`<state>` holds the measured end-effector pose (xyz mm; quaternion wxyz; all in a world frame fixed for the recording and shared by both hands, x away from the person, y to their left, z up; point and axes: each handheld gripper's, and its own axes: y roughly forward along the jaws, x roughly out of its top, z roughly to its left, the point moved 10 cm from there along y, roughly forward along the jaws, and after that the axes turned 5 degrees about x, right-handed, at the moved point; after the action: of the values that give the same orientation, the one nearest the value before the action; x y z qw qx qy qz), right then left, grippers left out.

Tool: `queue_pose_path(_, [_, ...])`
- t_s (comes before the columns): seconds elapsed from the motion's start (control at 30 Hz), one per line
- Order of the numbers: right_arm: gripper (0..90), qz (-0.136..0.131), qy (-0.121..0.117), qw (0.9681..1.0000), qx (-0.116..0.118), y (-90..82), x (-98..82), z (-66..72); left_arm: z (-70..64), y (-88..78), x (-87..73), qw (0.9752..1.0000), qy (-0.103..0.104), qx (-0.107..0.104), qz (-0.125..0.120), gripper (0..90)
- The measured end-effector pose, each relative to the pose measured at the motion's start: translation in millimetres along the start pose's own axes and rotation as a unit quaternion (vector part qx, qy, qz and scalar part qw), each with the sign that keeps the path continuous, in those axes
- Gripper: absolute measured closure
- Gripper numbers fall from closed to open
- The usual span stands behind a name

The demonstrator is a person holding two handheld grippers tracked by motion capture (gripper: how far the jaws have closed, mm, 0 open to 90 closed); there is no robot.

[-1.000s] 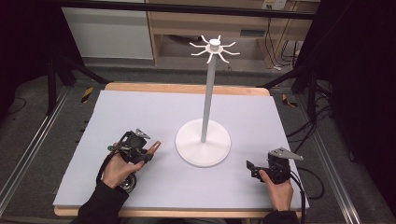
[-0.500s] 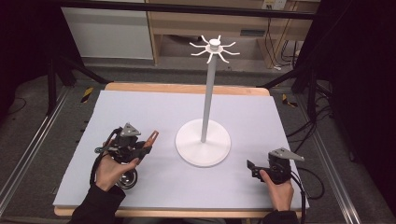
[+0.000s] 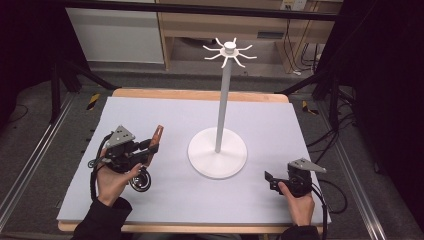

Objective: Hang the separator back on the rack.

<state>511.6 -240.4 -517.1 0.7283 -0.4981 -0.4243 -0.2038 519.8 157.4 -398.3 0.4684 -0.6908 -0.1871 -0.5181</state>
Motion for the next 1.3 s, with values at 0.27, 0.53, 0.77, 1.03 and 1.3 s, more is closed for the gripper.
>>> queue_pose_path(0.27, [5.8,-0.008,-0.003,1.0000,0.001,-1.0,1.8,0.3,2.1,-14.0,24.3,0.9986,-0.009,0.001,-0.052,67.6])
queue_pose_path(0.53, [5.8,-0.011,0.000,0.9999,0.006,-0.5,2.8,0.7,-3.6,-24.3,57.6,0.9959,-0.003,-0.003,-0.090,67.6])
queue_pose_path(0.77, [5.7,-0.015,0.003,0.9999,0.004,-0.4,4.1,-1.4,-6.9,-29.0,81.9,0.9925,-0.002,-0.014,-0.121,67.6])
queue_pose_path(1.03, [5.7,-0.017,0.004,0.9998,0.004,-0.6,4.6,-0.8,-14.7,-34.6,104.5,0.9894,0.007,-0.015,-0.145,67.6])
queue_pose_path(1.3, [5.7,-0.016,0.005,0.9998,0.006,-0.2,4.3,0.0,-20.6,-37.5,122.6,0.9862,0.007,-0.022,-0.164,67.6])
